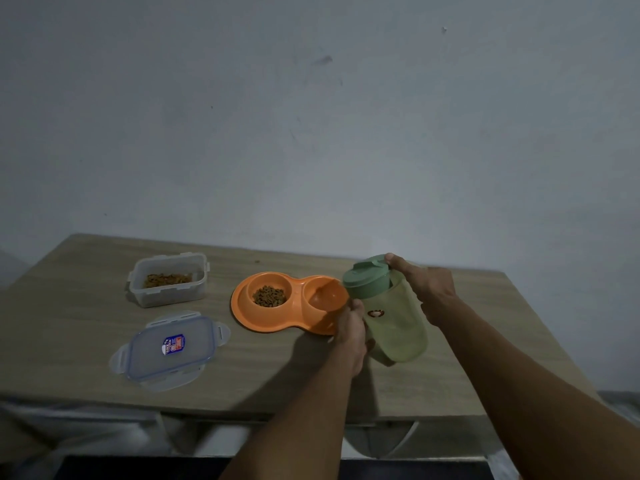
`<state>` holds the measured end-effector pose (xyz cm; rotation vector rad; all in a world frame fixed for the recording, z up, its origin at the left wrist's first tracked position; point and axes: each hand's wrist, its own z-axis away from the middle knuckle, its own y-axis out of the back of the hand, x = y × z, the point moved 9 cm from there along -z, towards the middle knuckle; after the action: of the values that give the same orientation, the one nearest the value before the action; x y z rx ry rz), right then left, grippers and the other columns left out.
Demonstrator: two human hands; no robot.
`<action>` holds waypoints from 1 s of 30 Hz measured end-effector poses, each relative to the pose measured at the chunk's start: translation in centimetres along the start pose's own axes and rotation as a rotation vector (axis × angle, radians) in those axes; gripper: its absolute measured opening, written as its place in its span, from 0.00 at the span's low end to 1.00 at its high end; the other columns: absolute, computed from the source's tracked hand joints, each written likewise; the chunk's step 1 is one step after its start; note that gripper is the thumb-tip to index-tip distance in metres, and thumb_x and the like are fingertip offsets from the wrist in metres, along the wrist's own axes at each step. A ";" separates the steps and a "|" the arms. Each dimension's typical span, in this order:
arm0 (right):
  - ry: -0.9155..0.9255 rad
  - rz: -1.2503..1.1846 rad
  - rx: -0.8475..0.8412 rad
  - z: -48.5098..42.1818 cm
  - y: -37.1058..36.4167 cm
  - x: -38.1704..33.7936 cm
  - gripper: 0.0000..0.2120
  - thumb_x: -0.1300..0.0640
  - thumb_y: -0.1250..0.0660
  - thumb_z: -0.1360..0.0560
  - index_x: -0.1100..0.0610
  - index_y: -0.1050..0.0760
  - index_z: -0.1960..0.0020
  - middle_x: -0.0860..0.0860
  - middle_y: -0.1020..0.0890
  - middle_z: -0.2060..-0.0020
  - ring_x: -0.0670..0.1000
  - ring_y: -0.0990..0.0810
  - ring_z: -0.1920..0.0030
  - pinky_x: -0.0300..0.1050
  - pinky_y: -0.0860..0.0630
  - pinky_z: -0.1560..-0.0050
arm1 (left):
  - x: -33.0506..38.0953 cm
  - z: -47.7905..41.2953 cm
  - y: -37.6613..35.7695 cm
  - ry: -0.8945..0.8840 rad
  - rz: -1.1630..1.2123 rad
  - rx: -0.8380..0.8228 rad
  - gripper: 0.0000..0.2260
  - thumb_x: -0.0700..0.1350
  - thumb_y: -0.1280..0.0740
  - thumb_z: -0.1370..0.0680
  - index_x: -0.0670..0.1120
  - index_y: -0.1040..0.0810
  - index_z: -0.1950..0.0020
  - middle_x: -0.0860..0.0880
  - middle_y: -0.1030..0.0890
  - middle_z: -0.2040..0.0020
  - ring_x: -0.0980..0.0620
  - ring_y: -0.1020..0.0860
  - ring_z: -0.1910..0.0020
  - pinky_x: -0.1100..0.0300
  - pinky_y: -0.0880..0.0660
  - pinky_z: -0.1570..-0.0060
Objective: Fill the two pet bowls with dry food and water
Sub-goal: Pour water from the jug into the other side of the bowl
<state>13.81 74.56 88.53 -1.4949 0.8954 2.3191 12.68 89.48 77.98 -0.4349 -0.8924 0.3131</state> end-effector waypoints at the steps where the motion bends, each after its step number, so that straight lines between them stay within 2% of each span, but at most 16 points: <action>1: 0.002 0.001 0.000 -0.1 0.0 0.0 0.68 0.26 0.23 0.65 0.64 0.28 0.35 0.58 0.21 0.38 0.61 0.23 0.40 0.55 0.23 0.45 | 0.0 -0.1 0.0 -0.009 -0.009 0.001 0.11 0.52 0.43 0.17 0.51 0.23 0.43 0.49 0.18 0.45 0.48 0.21 0.46 0.50 0.25 0.46; 6: 0.002 0.022 -0.008 -0.3 -0.1 -0.4 0.64 0.27 0.23 0.61 0.64 0.27 0.34 0.59 0.22 0.39 0.61 0.23 0.42 0.53 0.25 0.49 | 0.0 -0.8 0.1 -0.052 -0.082 0.011 0.10 0.48 0.44 0.17 0.53 0.23 0.46 0.49 0.19 0.45 0.47 0.21 0.45 0.47 0.25 0.43; 10: 0.012 0.039 -0.018 -0.6 -0.4 -0.9 0.62 0.29 0.22 0.57 0.64 0.28 0.33 0.58 0.22 0.39 0.61 0.23 0.41 0.53 0.25 0.46 | 0.0 -1.2 0.1 -0.113 -0.226 -0.009 0.13 0.42 0.44 0.18 0.57 0.24 0.41 0.48 0.20 0.44 0.47 0.22 0.44 0.47 0.25 0.41; 14: 0.031 0.047 -0.032 -0.9 -0.7 -1.4 0.50 0.34 0.19 0.46 0.65 0.27 0.36 0.58 0.22 0.40 0.59 0.25 0.46 0.51 0.28 0.50 | 0.3 -1.1 -0.1 -0.117 -0.260 -0.026 0.16 0.41 0.44 0.18 0.58 0.27 0.38 0.49 0.20 0.42 0.48 0.22 0.44 0.51 0.24 0.46; 22: 0.039 0.078 -0.032 -0.8 -0.9 -2.2 0.48 0.34 0.19 0.46 0.65 0.27 0.38 0.57 0.21 0.44 0.59 0.23 0.46 0.52 0.25 0.50 | 0.8 -1.4 0.0 -0.115 -0.292 -0.025 0.16 0.43 0.44 0.18 0.58 0.28 0.34 0.51 0.21 0.41 0.49 0.23 0.42 0.48 0.25 0.41; 24: 0.042 0.082 -0.036 -0.8 -1.1 -2.3 0.49 0.34 0.19 0.46 0.64 0.27 0.37 0.57 0.21 0.43 0.59 0.23 0.46 0.52 0.25 0.50 | 1.0 -1.5 0.1 -0.125 -0.295 -0.022 0.16 0.42 0.44 0.18 0.58 0.27 0.35 0.52 0.21 0.41 0.49 0.23 0.42 0.46 0.26 0.38; 26: 0.043 0.087 -0.037 -0.7 -1.2 -2.5 0.49 0.34 0.20 0.44 0.65 0.28 0.35 0.58 0.22 0.42 0.59 0.25 0.47 0.51 0.26 0.51 | 1.1 -1.5 0.1 -0.130 -0.291 -0.025 0.15 0.42 0.44 0.18 0.59 0.27 0.39 0.52 0.21 0.43 0.51 0.23 0.43 0.47 0.26 0.38; 30: 0.044 0.102 -0.042 -0.7 -1.3 -2.5 0.49 0.34 0.20 0.45 0.64 0.28 0.36 0.58 0.22 0.43 0.59 0.25 0.47 0.51 0.27 0.53 | 1.2 -1.5 0.3 -0.124 -0.297 -0.017 0.15 0.41 0.45 0.17 0.59 0.27 0.40 0.54 0.21 0.45 0.51 0.24 0.45 0.47 0.25 0.39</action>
<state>16.17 75.46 90.07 -1.5570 0.9609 2.3997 14.54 89.87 77.85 -0.2949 -1.0663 0.0600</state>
